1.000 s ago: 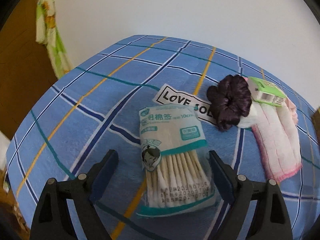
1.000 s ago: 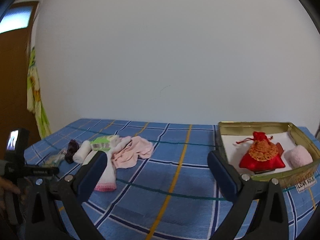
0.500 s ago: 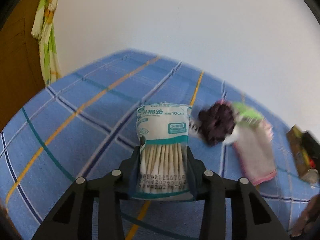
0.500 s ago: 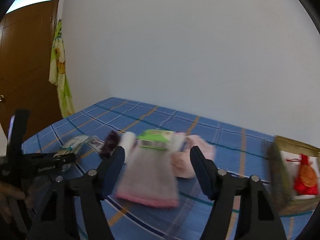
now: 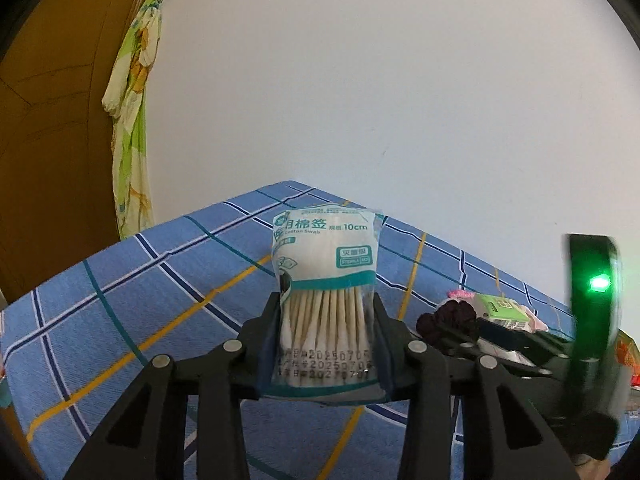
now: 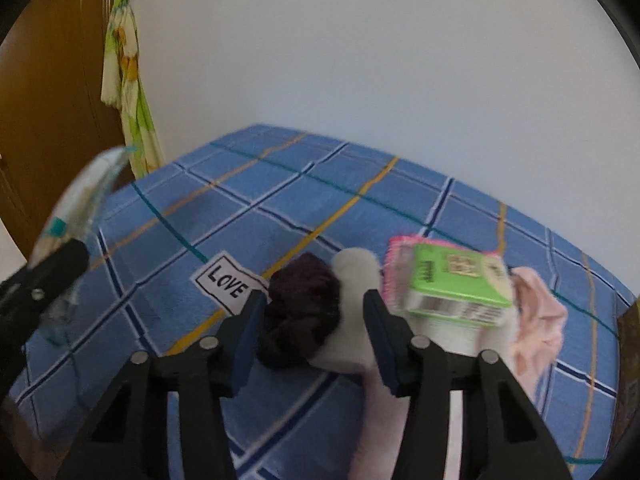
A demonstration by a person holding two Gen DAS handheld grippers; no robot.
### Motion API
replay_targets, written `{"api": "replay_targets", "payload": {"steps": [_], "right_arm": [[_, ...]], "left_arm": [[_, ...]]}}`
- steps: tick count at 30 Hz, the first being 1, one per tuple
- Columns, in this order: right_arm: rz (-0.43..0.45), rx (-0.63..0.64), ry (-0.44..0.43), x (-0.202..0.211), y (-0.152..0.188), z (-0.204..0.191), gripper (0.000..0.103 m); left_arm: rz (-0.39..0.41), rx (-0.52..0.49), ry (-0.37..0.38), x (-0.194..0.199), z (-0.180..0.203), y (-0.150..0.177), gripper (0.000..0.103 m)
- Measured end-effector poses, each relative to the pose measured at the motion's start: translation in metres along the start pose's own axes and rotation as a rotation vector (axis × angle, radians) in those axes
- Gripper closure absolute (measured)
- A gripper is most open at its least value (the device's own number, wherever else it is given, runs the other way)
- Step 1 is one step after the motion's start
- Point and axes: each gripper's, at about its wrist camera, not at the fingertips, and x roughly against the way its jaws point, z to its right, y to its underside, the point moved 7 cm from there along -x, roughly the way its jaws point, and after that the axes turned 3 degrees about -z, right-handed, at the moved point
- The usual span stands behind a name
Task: Organize soft objects
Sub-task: 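Grasp the cotton-swab bag with the left tool while the right tool grasps the purple scrunchie, then carry the swab bag and scrunchie over to the gold tin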
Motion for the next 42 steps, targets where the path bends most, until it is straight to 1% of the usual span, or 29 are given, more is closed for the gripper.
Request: {"api": "replay_targets", "payload": {"steps": [1,2,3,4,6,8,10,13,16,17,20,24,29,35,42], "right_arm": [[0.014,0.010,0.018,0.001,-0.002,-0.001,0.067],[0.024,0.019,0.008,0.002,-0.003,-0.003,0.074],[0.022,0.027,0.001,0.002,-0.002,-0.005,0.077],[0.022,0.027,0.001,0.002,-0.001,-0.005,0.078],[0.039,0.019,-0.027,0.006,-0.001,-0.003,0.080],[0.069,0.000,-0.057,0.015,0.000,-0.001,0.081],[0.117,-0.030,-0.085,0.030,0.003,0.006,0.081],[0.188,-0.097,-0.107,0.056,0.010,0.024,0.081],[0.257,-0.139,-0.071,0.083,0.014,0.047,0.081],[0.282,-0.149,-0.044,0.093,0.016,0.058,0.081],[0.320,-0.163,0.023,0.113,0.025,0.083,0.081],[0.343,-0.173,0.102,0.131,0.041,0.114,0.081],[0.357,-0.210,0.146,0.147,0.056,0.145,0.081],[0.371,-0.224,0.191,0.159,0.068,0.164,0.080],[0.372,-0.234,0.223,0.169,0.080,0.180,0.081]], "left_arm": [[-0.009,0.000,0.002,-0.002,-0.001,0.001,0.060],[-0.013,0.003,0.006,-0.002,0.000,0.001,0.060],[-0.012,0.005,0.008,-0.003,0.000,0.000,0.060],[-0.014,0.007,0.005,-0.003,0.001,0.001,0.060],[-0.016,0.007,-0.001,-0.003,0.000,0.001,0.060],[-0.008,0.004,-0.008,-0.001,-0.001,0.000,0.060],[0.000,-0.004,-0.013,0.002,0.001,0.002,0.060],[0.007,-0.021,-0.024,0.008,0.007,0.006,0.060],[0.015,-0.042,-0.023,0.015,0.018,0.009,0.060],[0.021,-0.048,-0.023,0.017,0.021,0.009,0.060],[0.040,-0.077,-0.002,0.025,0.040,0.007,0.060],[0.056,-0.131,0.039,0.032,0.077,0.012,0.060],[0.060,-0.192,0.073,0.034,0.122,0.025,0.060],[0.067,-0.246,0.106,0.037,0.163,0.036,0.060],[0.063,-0.284,0.121,0.037,0.195,0.046,0.060]]}}
